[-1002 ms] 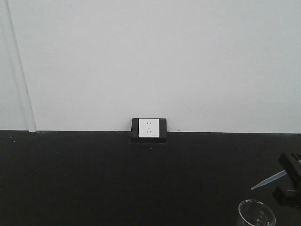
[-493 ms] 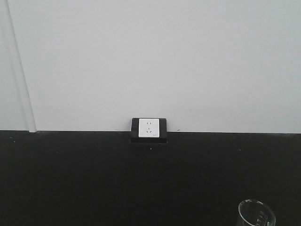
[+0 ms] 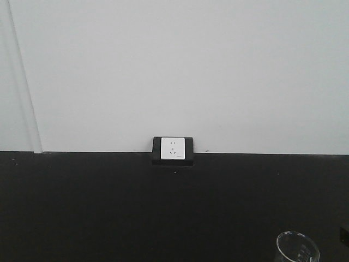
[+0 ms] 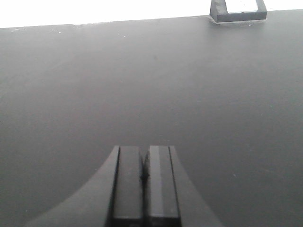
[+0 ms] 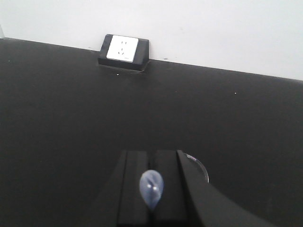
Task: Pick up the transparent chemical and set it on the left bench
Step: 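Hold the dropper in the right gripper, raised clear of the beaker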
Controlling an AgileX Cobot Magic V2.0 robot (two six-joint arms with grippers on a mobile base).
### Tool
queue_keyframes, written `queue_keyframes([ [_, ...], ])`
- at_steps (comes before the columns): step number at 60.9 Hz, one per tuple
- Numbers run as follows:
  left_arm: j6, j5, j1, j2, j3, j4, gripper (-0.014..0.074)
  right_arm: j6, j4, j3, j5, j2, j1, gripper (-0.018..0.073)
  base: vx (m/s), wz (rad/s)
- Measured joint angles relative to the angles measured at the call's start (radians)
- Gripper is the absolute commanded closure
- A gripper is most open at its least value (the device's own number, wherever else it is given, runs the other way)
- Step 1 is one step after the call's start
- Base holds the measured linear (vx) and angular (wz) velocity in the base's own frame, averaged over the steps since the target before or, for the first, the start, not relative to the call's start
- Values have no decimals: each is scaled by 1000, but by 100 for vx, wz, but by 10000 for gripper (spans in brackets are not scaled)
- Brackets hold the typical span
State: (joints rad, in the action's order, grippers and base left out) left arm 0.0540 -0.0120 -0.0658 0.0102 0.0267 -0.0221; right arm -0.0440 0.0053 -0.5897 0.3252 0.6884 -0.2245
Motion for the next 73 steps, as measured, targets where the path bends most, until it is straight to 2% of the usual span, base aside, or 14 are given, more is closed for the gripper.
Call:
queue_keyframes([
  [73, 0, 0, 0, 0, 0, 0, 600, -9, -5, 0, -4, 0, -2, 559, 0, -1],
])
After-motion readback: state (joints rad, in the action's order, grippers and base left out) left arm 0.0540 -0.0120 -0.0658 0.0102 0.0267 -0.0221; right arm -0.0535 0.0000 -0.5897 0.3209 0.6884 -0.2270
